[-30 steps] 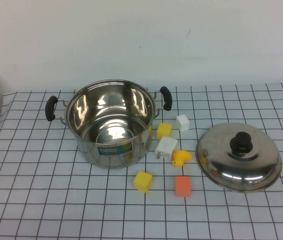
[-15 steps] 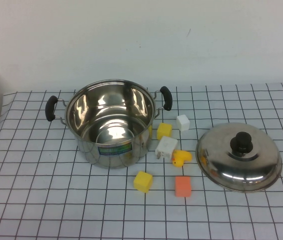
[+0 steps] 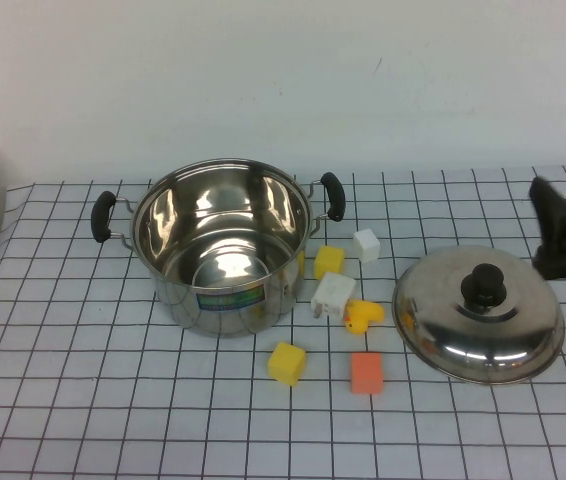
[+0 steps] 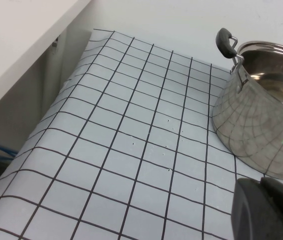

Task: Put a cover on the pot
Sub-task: Pick up the pot lid

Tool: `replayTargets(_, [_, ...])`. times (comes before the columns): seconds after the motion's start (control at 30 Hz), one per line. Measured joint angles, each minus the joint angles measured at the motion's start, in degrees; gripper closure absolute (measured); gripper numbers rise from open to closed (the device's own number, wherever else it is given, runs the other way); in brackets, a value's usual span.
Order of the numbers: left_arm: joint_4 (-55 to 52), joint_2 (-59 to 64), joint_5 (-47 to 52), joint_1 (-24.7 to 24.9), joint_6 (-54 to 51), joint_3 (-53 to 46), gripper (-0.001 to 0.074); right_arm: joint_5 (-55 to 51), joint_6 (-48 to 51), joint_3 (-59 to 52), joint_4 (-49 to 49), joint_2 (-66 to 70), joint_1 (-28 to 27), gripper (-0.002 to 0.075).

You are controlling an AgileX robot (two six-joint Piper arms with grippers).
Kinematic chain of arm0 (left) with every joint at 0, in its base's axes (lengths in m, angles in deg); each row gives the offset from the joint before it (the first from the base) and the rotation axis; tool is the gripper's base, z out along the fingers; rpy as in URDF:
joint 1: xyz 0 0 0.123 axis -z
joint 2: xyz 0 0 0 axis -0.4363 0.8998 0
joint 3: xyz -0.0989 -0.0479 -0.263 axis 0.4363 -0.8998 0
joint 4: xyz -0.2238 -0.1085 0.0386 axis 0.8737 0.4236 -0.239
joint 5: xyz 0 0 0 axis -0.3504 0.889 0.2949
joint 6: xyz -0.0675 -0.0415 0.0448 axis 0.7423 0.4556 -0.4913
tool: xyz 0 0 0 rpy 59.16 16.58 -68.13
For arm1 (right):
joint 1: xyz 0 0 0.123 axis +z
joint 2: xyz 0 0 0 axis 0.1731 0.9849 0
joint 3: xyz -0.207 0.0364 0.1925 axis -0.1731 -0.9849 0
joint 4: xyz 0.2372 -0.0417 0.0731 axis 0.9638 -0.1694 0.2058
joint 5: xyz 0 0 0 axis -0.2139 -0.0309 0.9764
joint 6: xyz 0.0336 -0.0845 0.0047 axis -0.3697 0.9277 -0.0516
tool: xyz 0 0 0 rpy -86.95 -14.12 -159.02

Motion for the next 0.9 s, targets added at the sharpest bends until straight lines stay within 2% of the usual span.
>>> replayTargets(0.13, [0.0,0.0,0.0,0.0,0.0,0.0,0.0738,4.79,-1.81,1.06,0.52,9.96,0.0,0.0148])
replayTargets(0.47, [0.0,0.0,0.0,0.0,0.0,0.0,0.0738,6.12,-4.66,9.37,1.84,27.12,0.0,0.0148])
replayTargets(0.73, [0.0,0.0,0.0,0.0,0.0,0.0,0.0737,-4.6,-4.78,16.81,3.69,32.71,0.0,0.0148])
replayTargets(0.9, [0.0,0.0,0.0,0.0,0.0,0.0,0.0738,-6.68,-4.78,20.21,4.83,35.73,0.0,0.0148])
